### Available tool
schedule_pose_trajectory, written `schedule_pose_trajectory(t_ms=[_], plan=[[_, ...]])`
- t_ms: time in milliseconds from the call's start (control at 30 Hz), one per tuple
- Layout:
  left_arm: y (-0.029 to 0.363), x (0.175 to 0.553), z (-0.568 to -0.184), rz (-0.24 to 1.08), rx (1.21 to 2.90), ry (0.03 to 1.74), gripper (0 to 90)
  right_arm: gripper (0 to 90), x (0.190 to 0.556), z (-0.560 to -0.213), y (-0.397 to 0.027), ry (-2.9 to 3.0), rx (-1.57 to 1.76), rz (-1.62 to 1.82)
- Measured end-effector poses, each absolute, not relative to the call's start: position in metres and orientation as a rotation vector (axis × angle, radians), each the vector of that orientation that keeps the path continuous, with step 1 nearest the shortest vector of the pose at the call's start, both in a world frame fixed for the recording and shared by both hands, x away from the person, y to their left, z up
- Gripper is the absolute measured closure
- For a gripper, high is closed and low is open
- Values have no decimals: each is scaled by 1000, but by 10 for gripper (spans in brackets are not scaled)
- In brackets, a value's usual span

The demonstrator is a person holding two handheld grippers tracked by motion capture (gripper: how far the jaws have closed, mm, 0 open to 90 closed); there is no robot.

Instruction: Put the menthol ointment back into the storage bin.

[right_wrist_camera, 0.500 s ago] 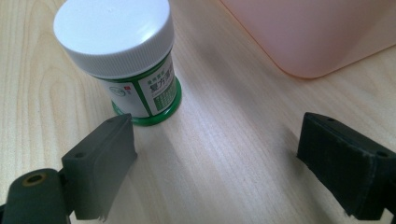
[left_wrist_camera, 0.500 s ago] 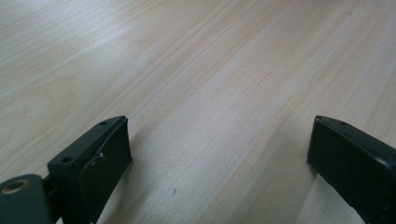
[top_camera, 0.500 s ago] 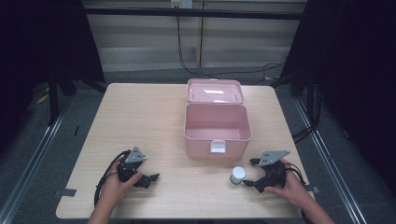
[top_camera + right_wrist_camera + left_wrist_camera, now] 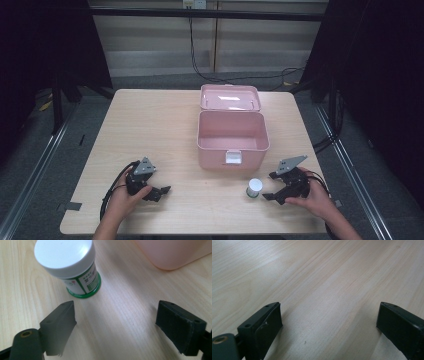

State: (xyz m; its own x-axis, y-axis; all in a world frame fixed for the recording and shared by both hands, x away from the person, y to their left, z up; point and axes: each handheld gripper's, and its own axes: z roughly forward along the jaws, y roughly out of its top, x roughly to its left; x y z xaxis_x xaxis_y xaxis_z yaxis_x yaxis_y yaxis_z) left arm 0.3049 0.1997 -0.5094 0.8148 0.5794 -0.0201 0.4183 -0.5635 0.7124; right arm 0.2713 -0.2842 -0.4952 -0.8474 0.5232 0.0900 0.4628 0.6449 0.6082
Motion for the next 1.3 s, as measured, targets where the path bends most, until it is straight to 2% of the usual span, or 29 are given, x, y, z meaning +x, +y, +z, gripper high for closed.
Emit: schedule_pose_trajectory(t_ms=[267,700,1300], plan=[[200,305,-509,287,2253,732,56,208,272,-478,-274,2845,816,861],[201,304,-509,291,2253,737,56,241,277,-450,-266,2947,800,730],[201,303,-509,291,2253,742,56,282,281,-444,-240,3038,745,609]])
